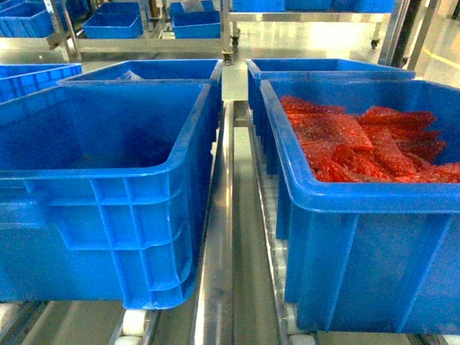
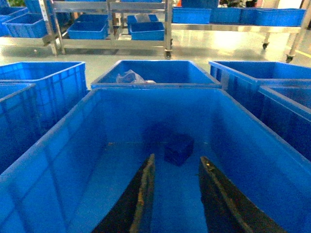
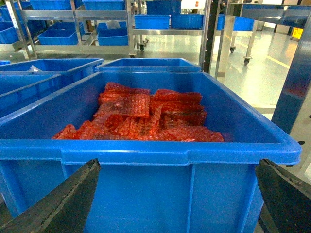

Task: Pick blue part to blue bin on bottom shelf

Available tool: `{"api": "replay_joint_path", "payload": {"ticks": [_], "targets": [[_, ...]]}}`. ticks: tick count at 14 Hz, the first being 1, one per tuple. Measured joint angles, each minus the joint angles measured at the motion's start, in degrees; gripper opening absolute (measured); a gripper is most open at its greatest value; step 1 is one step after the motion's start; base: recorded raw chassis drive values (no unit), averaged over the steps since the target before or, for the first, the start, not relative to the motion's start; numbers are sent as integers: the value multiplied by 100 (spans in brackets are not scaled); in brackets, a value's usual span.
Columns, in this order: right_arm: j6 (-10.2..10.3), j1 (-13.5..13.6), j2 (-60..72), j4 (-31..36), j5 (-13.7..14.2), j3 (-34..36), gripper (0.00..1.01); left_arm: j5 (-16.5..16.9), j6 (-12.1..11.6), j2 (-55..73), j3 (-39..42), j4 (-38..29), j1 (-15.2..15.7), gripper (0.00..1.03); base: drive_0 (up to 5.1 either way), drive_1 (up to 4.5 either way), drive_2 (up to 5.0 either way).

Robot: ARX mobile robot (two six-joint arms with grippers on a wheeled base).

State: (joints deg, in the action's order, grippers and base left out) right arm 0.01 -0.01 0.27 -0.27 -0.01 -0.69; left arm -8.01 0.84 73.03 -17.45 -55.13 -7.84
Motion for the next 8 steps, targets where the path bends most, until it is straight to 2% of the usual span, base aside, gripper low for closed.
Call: {"api": "replay_joint_path", "payload": {"ticks": [2,5,6,7,8], "targets": [[2,0,0,-2,0,0,98,166,0,-514,439,107,160,3,0,0,0],[0,0,0,-2,0,0,98,361,-2,-1381,951,455,352,2,0,0,0],[0,0,0,0,0,0,98,680,-7,-1631,1060,610,557,2,0,0,0],[0,0,0,-4,2,0,98,732,-4,-1788,1272,352,798,2,0,0,0],[0,0,0,2,-2,0,98,739,-4,-1864,1390,431,813,2,0,0,0]]}}
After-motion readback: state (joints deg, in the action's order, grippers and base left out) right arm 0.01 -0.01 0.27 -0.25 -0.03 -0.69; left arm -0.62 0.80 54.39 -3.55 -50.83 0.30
